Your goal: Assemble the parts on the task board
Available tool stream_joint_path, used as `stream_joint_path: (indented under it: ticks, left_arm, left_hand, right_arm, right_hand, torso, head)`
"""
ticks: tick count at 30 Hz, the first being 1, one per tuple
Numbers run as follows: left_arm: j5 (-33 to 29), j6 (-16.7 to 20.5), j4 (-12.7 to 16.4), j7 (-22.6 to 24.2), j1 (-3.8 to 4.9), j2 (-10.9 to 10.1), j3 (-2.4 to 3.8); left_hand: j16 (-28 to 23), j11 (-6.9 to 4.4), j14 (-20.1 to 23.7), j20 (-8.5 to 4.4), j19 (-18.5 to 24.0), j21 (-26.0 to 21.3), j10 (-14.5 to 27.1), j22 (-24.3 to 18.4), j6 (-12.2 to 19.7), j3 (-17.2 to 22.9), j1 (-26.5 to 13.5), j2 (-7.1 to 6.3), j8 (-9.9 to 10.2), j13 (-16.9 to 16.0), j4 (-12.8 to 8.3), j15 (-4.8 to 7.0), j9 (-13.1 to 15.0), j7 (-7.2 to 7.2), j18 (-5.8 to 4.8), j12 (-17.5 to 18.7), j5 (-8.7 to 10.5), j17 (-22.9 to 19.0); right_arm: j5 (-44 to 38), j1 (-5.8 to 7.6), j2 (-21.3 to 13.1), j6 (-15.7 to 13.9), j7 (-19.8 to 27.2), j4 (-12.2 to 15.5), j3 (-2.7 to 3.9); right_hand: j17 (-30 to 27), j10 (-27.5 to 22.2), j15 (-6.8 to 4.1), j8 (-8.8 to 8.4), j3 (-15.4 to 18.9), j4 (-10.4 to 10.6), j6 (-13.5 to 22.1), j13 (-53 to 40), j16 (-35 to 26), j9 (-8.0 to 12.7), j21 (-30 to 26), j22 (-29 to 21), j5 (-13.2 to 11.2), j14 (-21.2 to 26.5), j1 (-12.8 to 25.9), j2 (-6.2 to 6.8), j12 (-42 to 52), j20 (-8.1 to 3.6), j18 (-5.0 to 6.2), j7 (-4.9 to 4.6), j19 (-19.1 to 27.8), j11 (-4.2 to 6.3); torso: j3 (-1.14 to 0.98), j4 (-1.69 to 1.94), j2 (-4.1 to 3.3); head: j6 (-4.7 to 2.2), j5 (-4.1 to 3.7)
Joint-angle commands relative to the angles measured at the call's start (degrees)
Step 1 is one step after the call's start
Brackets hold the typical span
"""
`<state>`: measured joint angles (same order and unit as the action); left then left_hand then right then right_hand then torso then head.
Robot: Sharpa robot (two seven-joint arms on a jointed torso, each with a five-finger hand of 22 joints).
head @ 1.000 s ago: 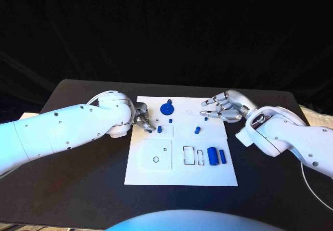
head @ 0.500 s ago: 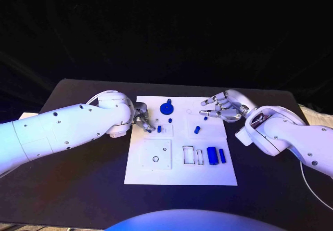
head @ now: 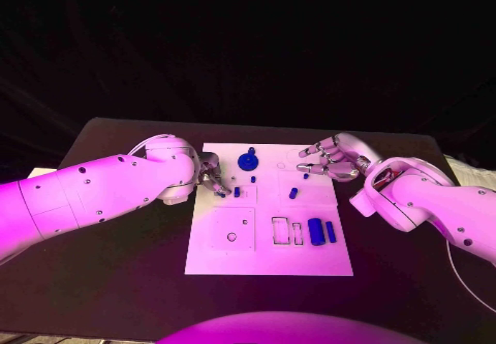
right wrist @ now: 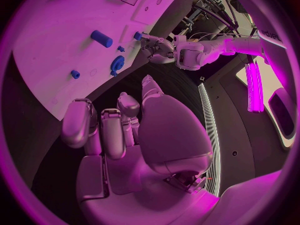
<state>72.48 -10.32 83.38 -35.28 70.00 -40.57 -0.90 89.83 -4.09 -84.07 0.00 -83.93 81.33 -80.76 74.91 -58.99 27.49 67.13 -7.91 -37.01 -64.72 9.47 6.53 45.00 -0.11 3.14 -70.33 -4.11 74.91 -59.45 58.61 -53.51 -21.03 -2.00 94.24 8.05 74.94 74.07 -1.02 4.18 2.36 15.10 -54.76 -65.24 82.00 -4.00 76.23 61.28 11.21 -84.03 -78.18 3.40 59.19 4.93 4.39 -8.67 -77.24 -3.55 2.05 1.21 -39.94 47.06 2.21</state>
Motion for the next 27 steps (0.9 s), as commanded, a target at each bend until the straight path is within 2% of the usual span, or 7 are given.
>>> stream_joint_path:
  ticks: [1,8,27]
  left_arm:
    - [-0.46,-1.69,-0.21,-0.03,-0.43,0.24,-0.33]
    - [-0.53,-1.78,-0.62,-0.2,-0.43,0.47,-0.33]
    - [-0.13,-2.04,-1.05,-0.66,-0.42,0.85,-0.33]
  left_hand:
    - [0.17,0.23,-5.93,0.17,-2.97,-0.3,0.11,7.08,-0.63,0.23,-2.44,-1.12,0.24,0.13,-0.25,-0.29,-0.04,-0.44,-0.81,0.37,0.02,15.09]
    - [0.17,0.13,-5.93,0.12,-3.05,-0.17,0.09,7.29,-1.01,-1.81,-4.3,-1.6,0.36,0.13,1.98,-0.2,-0.07,-0.55,-0.85,0.36,-0.13,15.09]
    - [0.17,-0.01,-5.93,0.05,-3.22,0.26,-0.18,7.74,-1.38,-2.55,-4.89,-1.6,0.36,-0.3,3.25,-0.11,-0.04,-0.72,-0.96,-0.02,-1.06,15.09]
  right_arm:
    - [-0.15,-0.03,0.01,0.61,0.43,0.11,0.0]
    - [-0.15,-0.02,-0.06,0.6,0.4,0.19,0.0]
    - [-0.14,-0.02,-0.17,0.86,0.3,0.28,0.0]
  right_hand:
    - [2.04,-0.49,0.13,-0.14,0.33,0.08,-0.1,0.08,-0.22,-0.02,-0.22,-0.08,0.37,-3.14,0.18,-0.38,-0.26,0.17,1.15,0.05,0.4,-0.02]
    - [2.0,-0.49,0.13,-0.15,0.4,0.13,-0.09,0.07,-0.26,-0.02,-0.24,-0.11,0.39,-3.13,0.26,-0.39,-0.24,0.17,1.16,0.05,0.4,-0.02]
    - [1.87,-0.62,0.14,-0.17,0.59,0.29,-0.05,0.22,-0.37,-0.01,-0.46,-0.5,0.59,-3.11,0.49,-0.51,-0.4,0.17,1.23,0.03,0.56,-0.04]
  torso:
    - [-0.02,-0.04,-0.02]
    - [-0.01,-0.06,-0.02]
    - [0.01,-0.06,0.01]
  head:
    - [-0.01,0.1]
    - [-0.02,0.09]
    - [0.03,-0.21]
